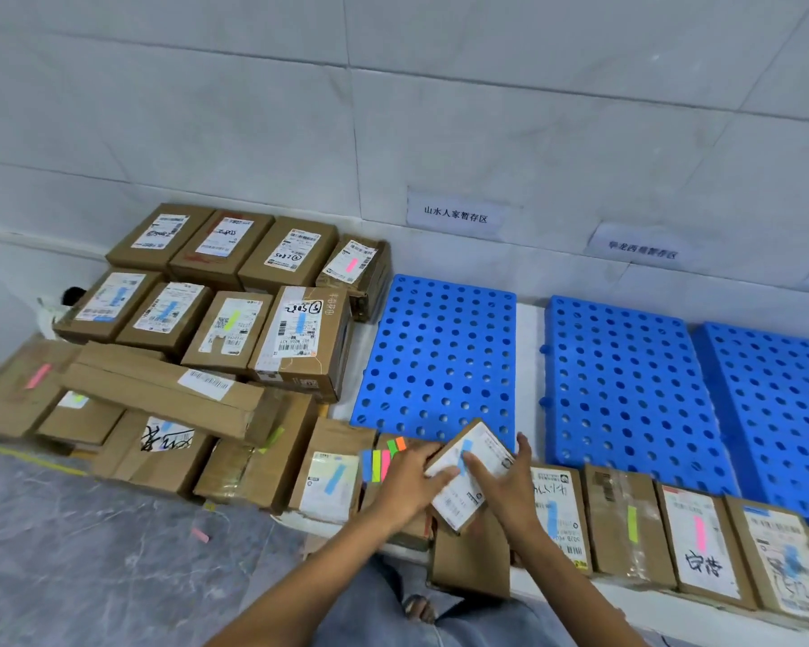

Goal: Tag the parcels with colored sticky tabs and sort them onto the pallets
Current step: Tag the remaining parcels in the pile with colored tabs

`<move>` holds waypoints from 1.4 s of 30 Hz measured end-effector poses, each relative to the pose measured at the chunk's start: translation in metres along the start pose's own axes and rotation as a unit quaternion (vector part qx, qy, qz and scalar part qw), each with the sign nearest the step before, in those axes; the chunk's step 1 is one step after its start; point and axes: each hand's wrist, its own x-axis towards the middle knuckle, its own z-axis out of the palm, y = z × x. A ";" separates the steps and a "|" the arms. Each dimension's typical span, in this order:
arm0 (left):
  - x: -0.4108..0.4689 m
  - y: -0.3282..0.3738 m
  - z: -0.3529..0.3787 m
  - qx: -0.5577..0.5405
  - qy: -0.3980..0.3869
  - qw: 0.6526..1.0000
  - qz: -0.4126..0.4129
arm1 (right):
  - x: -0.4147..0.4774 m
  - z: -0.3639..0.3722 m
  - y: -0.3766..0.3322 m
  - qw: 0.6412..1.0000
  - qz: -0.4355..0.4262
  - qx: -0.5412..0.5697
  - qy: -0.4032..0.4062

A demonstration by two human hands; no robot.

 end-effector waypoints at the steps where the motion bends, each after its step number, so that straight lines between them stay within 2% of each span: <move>1: 0.002 0.006 -0.006 -0.017 0.028 0.999 0.013 | 0.006 0.001 -0.009 1.000 -0.017 0.006 0.002; 7: 0.026 0.051 -0.079 -0.061 0.174 0.981 0.062 | 0.045 0.024 -0.107 0.990 -0.113 0.064 -0.061; 11: 0.049 0.076 -0.141 -0.164 0.253 0.952 0.061 | 0.068 0.069 -0.166 0.982 -0.104 0.137 -0.080; 13: 0.067 0.079 -0.172 -0.174 0.288 0.940 0.064 | 0.075 0.100 -0.186 0.977 -0.084 0.149 -0.127; 15: 0.091 0.078 -0.205 -0.177 0.273 0.944 0.055 | 0.086 0.131 -0.207 0.973 -0.073 0.157 -0.155; 19: 0.151 0.057 -0.271 -0.165 0.193 0.967 0.001 | 0.153 0.181 -0.244 0.979 -0.027 0.174 -0.100; 24: 0.212 -0.007 -0.356 -0.052 0.209 0.974 -0.073 | 0.244 0.240 -0.270 0.995 0.021 0.070 -0.068; 26: 0.229 -0.033 -0.383 -0.022 0.215 0.972 -0.090 | 0.266 0.258 -0.266 0.997 0.005 -0.063 -0.035; 27: 0.235 -0.044 -0.394 -0.003 0.216 0.973 -0.082 | 0.273 0.266 -0.262 0.989 -0.021 -0.145 0.004; 29: 0.247 -0.063 -0.409 0.045 0.208 0.975 -0.067 | 0.268 0.282 -0.258 0.951 -0.139 -0.263 0.082; 31: 0.262 -0.083 -0.420 0.094 0.195 0.974 -0.073 | 0.252 0.308 -0.261 0.927 -0.248 -0.276 0.049; 33: 0.272 -0.095 -0.422 0.115 0.167 0.976 -0.083 | 0.241 0.336 -0.264 0.913 -0.274 -0.299 -0.045; 34: 0.275 -0.097 -0.421 0.119 0.156 0.977 -0.087 | 0.244 0.350 -0.261 0.916 -0.251 -0.302 -0.083; 37: 0.279 -0.103 -0.415 0.143 0.160 0.974 -0.072 | 0.261 0.376 -0.257 0.944 -0.109 -0.279 -0.142; 39: 0.279 -0.104 -0.412 0.117 0.173 0.975 -0.072 | 0.267 0.382 -0.254 0.963 -0.047 -0.209 -0.163; 42: 0.275 -0.096 -0.415 0.032 0.198 0.976 -0.085 | 0.262 0.382 -0.261 0.980 -0.030 -0.135 -0.145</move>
